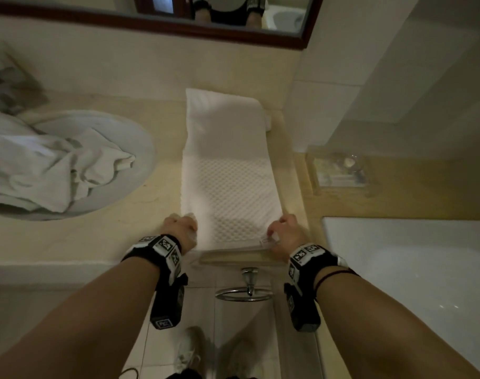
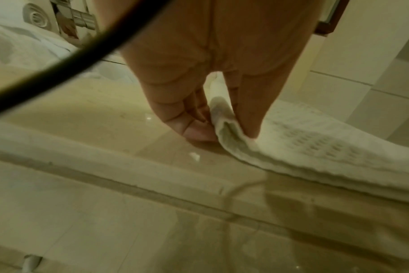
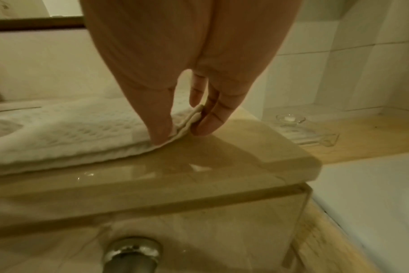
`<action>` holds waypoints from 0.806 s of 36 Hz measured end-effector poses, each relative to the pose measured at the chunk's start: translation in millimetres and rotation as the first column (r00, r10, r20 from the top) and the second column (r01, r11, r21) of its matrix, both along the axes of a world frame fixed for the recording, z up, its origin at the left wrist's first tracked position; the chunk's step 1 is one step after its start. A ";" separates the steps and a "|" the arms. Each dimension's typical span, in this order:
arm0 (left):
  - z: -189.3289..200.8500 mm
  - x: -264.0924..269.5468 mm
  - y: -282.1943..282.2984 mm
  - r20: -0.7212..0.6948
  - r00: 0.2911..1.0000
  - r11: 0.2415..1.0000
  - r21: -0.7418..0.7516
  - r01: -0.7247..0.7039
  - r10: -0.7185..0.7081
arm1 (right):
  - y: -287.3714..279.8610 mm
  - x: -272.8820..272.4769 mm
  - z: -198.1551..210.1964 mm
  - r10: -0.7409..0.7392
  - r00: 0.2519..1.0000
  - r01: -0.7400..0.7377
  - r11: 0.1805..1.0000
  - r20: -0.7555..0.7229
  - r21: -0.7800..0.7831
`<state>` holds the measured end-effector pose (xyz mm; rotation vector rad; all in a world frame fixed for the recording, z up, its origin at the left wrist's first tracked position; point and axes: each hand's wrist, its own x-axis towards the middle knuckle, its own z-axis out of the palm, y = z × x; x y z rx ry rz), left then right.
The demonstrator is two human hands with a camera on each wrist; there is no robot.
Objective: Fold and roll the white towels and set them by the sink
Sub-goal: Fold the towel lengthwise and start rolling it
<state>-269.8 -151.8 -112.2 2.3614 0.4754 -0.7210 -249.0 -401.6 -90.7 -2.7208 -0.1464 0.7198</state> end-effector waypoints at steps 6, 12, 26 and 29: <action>5.7 -8.7 -1.1 0.061 0.997 0.985 0.168 0.037 -0.048 | 1.6 7.2 -11.8 0.092 0.996 -0.092 0.994 -0.006 -0.066; 8.5 -31.1 -0.9 -0.045 0.971 0.911 0.337 0.237 -0.236 | -1.3 14.4 -13.3 0.218 0.974 -0.207 0.965 0.060 -0.159; 23.7 -32.1 -4.2 -0.064 0.861 0.724 0.512 0.463 -0.505 | 7.9 46.0 10.2 0.099 0.988 -0.115 0.984 -0.120 -0.136; 30.6 -20.5 -4.8 -0.091 0.856 0.712 0.513 0.479 -0.510 | 14.1 49.4 9.7 0.090 0.989 -0.111 0.976 -0.114 -0.187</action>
